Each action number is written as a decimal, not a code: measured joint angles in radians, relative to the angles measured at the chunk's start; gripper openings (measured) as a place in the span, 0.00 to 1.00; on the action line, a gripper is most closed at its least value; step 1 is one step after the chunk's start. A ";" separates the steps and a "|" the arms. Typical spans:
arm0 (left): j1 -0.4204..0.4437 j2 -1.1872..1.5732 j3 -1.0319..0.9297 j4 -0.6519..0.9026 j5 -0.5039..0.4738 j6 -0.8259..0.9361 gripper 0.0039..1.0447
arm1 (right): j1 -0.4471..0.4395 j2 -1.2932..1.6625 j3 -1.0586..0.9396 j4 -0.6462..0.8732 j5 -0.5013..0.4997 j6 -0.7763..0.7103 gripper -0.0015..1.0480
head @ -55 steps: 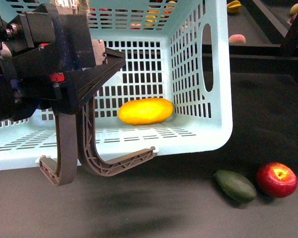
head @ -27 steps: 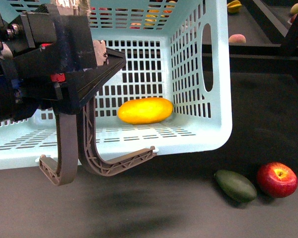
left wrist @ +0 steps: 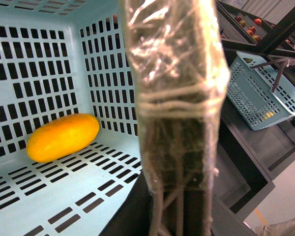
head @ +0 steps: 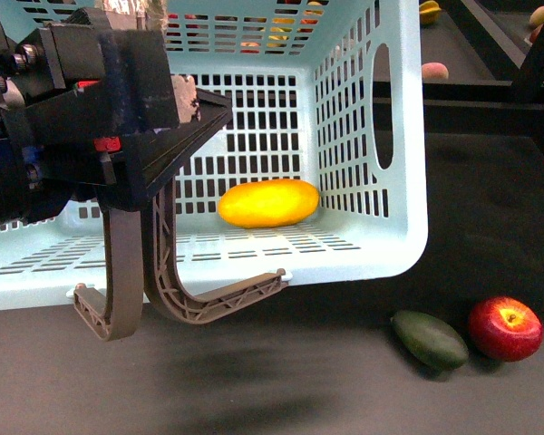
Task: Pick mango with right arm and hold basket with left
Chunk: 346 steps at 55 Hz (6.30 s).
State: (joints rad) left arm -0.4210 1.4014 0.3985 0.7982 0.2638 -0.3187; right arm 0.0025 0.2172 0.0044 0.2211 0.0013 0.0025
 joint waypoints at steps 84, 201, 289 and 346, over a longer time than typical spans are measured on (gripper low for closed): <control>0.025 0.121 0.093 0.075 -0.154 -0.051 0.08 | 0.000 -0.212 0.001 -0.219 -0.001 -0.002 0.93; 0.484 0.185 0.153 -0.088 -0.445 -0.605 0.95 | 0.000 -0.213 0.001 -0.219 -0.001 -0.002 0.92; 0.423 -0.815 -0.378 -0.221 -0.264 0.311 0.04 | 0.000 -0.213 0.001 -0.219 -0.002 -0.002 0.92; 0.422 -1.395 -0.378 -0.794 -0.264 0.311 0.04 | 0.000 -0.213 0.001 -0.219 -0.002 -0.002 0.92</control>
State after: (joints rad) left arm 0.0013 0.0067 0.0208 0.0040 -0.0002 -0.0074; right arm 0.0021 0.0040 0.0051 0.0017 -0.0010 0.0006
